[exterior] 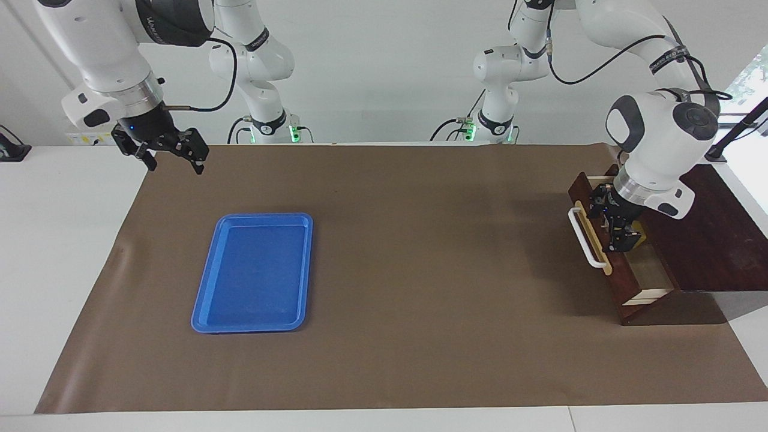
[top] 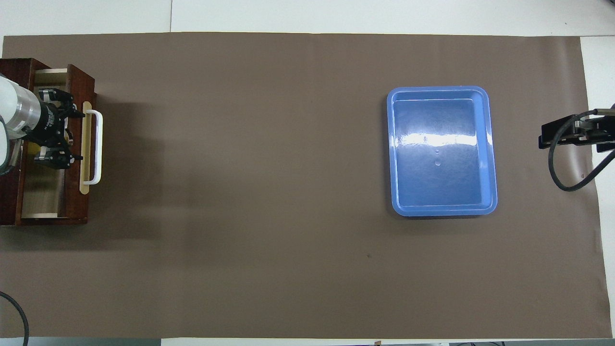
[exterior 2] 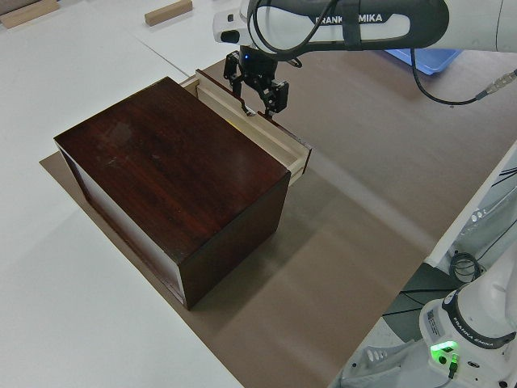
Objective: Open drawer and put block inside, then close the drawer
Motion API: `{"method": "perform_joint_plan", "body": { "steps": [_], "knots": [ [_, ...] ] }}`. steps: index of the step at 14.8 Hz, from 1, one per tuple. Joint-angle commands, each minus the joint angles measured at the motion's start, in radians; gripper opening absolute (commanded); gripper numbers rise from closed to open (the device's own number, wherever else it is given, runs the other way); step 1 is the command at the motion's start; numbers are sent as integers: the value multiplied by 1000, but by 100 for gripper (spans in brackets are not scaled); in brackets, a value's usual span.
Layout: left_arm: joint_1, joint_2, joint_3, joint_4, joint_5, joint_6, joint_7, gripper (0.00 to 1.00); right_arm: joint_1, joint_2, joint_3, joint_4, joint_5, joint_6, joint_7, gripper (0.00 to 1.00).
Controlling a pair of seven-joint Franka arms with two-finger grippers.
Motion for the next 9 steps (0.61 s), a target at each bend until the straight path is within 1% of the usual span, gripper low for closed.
{"method": "perform_joint_plan", "body": {
  "steps": [1,6,9],
  "knots": [
    [61,-13,-1,-21,18,26,59,100,-12,11,9,17,24,-42,-27,100],
    [118,-14,-1,-23,18,27,127,100,-14,12,11,20,82,-70,-27,100],
    [138,-14,-1,-23,18,33,130,100,-4,12,11,23,71,-68,-24,100]
  ]
}}
